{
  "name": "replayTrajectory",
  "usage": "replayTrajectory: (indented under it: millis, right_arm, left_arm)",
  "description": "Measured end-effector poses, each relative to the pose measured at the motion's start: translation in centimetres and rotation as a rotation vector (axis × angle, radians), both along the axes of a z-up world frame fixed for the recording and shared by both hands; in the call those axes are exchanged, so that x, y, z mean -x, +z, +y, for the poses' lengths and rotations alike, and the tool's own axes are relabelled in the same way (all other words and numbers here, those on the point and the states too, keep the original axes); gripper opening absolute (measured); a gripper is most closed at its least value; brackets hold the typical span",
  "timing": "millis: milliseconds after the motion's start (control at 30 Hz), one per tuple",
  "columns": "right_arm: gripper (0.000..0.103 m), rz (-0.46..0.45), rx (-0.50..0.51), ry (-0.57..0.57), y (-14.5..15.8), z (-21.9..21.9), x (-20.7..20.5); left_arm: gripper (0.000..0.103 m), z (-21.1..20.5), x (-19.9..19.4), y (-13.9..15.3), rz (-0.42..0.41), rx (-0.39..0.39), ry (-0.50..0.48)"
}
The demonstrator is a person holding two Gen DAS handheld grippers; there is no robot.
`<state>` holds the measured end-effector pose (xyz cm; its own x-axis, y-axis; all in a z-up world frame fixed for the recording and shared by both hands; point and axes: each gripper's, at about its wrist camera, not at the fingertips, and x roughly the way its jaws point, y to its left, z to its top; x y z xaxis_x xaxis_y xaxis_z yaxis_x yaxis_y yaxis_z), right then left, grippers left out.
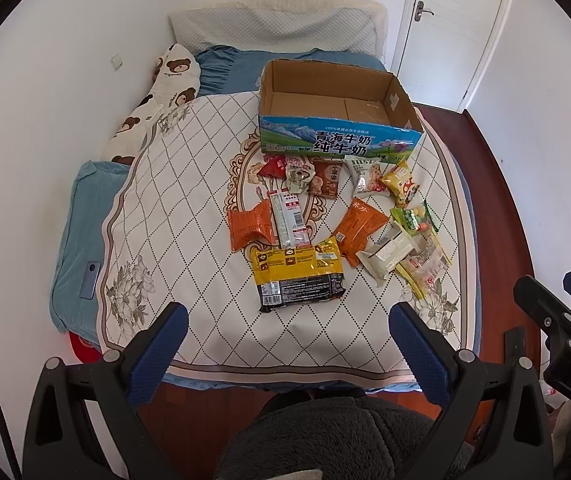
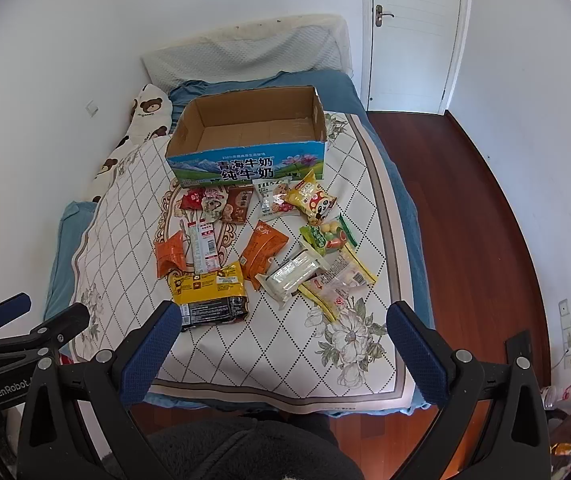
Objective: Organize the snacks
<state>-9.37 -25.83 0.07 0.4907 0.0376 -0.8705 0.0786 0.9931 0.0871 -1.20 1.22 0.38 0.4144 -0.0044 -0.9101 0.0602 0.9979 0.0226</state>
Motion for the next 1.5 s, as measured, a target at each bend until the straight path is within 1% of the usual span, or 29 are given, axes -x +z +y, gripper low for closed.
replayTrajectory:
  millis: [367, 467, 567, 633, 667, 733, 767, 800, 900, 967, 1033, 1100, 1167, 1200, 1233, 1300, 1333, 1367, 1433, 1500]
  right_arm:
    - [0.103, -0.003, -0.005, -0.001, -0.1, 0.1, -0.1]
    - [0.103, -0.003, -0.006, -0.003, -0.2, 0.1, -0.1]
    - [0.103, 0.005, -0.019, -0.013, -1.0, -0.1, -0.8]
    - [0.103, 0.020, -0.039, -0.021, -2.3, -0.4, -1.8]
    - [0.103, 0.034, -0.047, -0.023, -3.2, -0.6, -2.5]
    - [0.103, 0.086, -0.066, -0.031, -5.6, -0.8, -4.0]
    - [0.103, 0.109, -0.077, -0.035, -6.9, -0.8, -4.7]
    - [0.103, 0.137, -0.091, -0.035, -8.2, -0.9, -5.4]
    - [0.103, 0.226, -0.130, -0.069, -12.5, -1.0, -7.0]
    - [0.103, 0.282, -0.148, -0.097, -15.4, -1.2, -7.7]
    - [0.103, 0.321, -0.186, -0.124, -17.9, -1.4, -8.2]
    - [0.103, 0.364, -0.188, -0.158, -20.2, -1.6, -8.4]
    - [0.103, 0.394, -0.193, -0.185, -21.9, -1.8, -8.1]
    - [0.103, 0.411, -0.190, -0.201, -22.7, -2.0, -8.0]
    - [0.103, 0.421, -0.191, -0.215, -23.3, -2.1, -7.8]
    - [0.103, 0.441, -0.201, -0.245, -24.4, -2.5, -7.2]
    - [0.103, 0.446, -0.215, -0.267, -24.9, -2.7, -7.0]
    - [0.103, 0.450, -0.237, -0.289, -25.3, -3.0, -6.8]
    - [0.103, 0.456, -0.277, -0.323, -26.0, -3.2, -6.6]
    - [0.103, 0.443, -0.294, -0.357, -26.3, -3.5, -6.8]
  left_arm:
    - [0.103, 0.1, 0.0, 0.0, 0.002, -0.001, 0.001]
    - [0.103, 0.6, -0.6, -0.5, 0.005, -0.006, 0.010]
    - [0.103, 1.8, -2.3, -1.8, -0.007, -0.041, 0.017]
    - [0.103, 2.8, -3.8, -3.3, -0.019, -0.081, 0.014]
    - [0.103, 3.1, -4.5, -4.2, -0.020, -0.108, -0.005]
    - [0.103, 3.1, -6.0, -6.5, -0.024, -0.194, -0.074]
    - [0.103, 2.8, -6.6, -7.9, -0.024, -0.243, -0.126]
    - [0.103, 2.4, -7.2, -9.4, -0.016, -0.286, -0.182]
    - [0.103, 0.7, -8.2, -14.2, 0.048, -0.375, -0.385]
    - [0.103, -0.7, -8.5, -17.2, 0.088, -0.404, -0.525]
    - [0.102, -2.3, -9.2, -20.4, 0.150, -0.425, -0.645]
    - [0.102, -3.7, -10.1, -23.2, 0.197, -0.431, -0.729]
    - [0.102, -5.2, -10.9, -26.1, 0.270, -0.428, -0.821]
    - [0.102, -5.9, -11.1, -27.3, 0.294, -0.440, -0.874]
    - [0.102, -6.6, -11.1, -28.4, 0.295, -0.459, -0.924]
    - [0.102, -7.6, -11.0, -30.2, 0.327, -0.478, -1.024]
    - [0.102, -8.0, -11.1, -31.1, 0.345, -0.497, -1.053]
    - [0.102, -8.4, -11.2, -31.8, 0.366, -0.497, -1.078]
    - [0.100, -8.8, -11.7, -32.7, 0.386, -0.496, -1.084]
    - [0.089, -8.9, -12.0, -32.8, 0.415, -0.454, -1.057]
